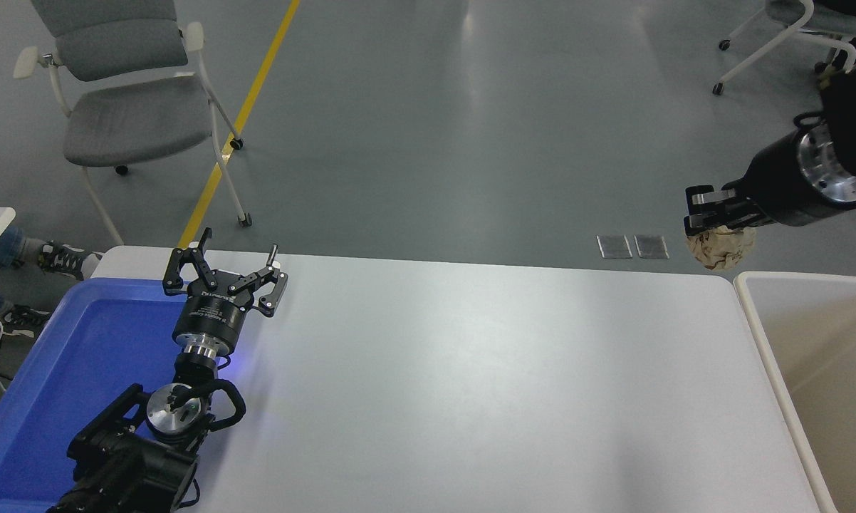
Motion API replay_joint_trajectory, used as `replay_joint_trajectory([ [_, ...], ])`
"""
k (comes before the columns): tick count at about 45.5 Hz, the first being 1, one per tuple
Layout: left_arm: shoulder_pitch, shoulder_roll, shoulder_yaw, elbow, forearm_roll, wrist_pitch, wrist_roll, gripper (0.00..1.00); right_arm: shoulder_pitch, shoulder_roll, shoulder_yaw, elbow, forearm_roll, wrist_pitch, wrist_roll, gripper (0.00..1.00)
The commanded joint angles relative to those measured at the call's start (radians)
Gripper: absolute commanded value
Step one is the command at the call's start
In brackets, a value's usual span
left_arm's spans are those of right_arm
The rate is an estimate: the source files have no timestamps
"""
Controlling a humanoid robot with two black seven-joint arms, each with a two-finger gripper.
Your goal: Pick up paper ball place in dustbin
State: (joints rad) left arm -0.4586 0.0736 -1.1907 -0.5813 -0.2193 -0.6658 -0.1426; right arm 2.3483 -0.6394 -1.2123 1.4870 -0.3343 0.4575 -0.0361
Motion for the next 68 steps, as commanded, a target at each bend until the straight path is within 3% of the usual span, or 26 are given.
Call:
replay_joint_trajectory([
  [1, 0.000, 0.000, 0.000, 0.000, 0.000, 0.000, 0.001, 0.99, -0.007, -0.063, -0.055, -0.151, 0.191, -0.057, -0.001, 0.00],
  [10, 0.000, 0.000, 0.000, 0.000, 0.000, 0.000, 0.000, 0.99, -0.202, -0.095, -0.053, -0.395, 0.428, -0.161, -0.002, 0.00],
  [19, 0.000, 0.000, 0.000, 0.000, 0.000, 0.000, 0.001, 0.99, -0.487, -0.112, 0.002, -0.612, 0.567, -0.322, -0.007, 0.00],
  [24, 0.000, 0.000, 0.000, 0.000, 0.000, 0.000, 0.001, 0.99, -0.713, -0.114, 0.150, -0.796, 0.635, -0.344, -0.039, 0.00],
  [33, 0.000, 0.000, 0.000, 0.000, 0.000, 0.000, 0.000, 0.99, -1.136, -0.089, 0.534, -1.134, 0.638, -0.370, -0.105, 0.00],
  [41, 0.000, 0.002, 0.000, 0.000, 0.000, 0.000, 0.001, 0.99, -1.435, 0.110, 0.891, -1.517, 0.569, -0.375, -0.159, 0.00],
  [46, 0.000, 0.000, 0.000, 0.000, 0.000, 0.000, 0.000, 0.99, -1.515, 0.217, 1.034, -1.625, 0.552, -0.394, -0.165, 0.00],
  [68, 0.000, 0.000, -0.001, 0.000, -0.002, 0.000, 0.000, 0.99, -1.727, 0.328, 1.281, -1.614, 0.555, -0.525, -0.146, 0.00],
])
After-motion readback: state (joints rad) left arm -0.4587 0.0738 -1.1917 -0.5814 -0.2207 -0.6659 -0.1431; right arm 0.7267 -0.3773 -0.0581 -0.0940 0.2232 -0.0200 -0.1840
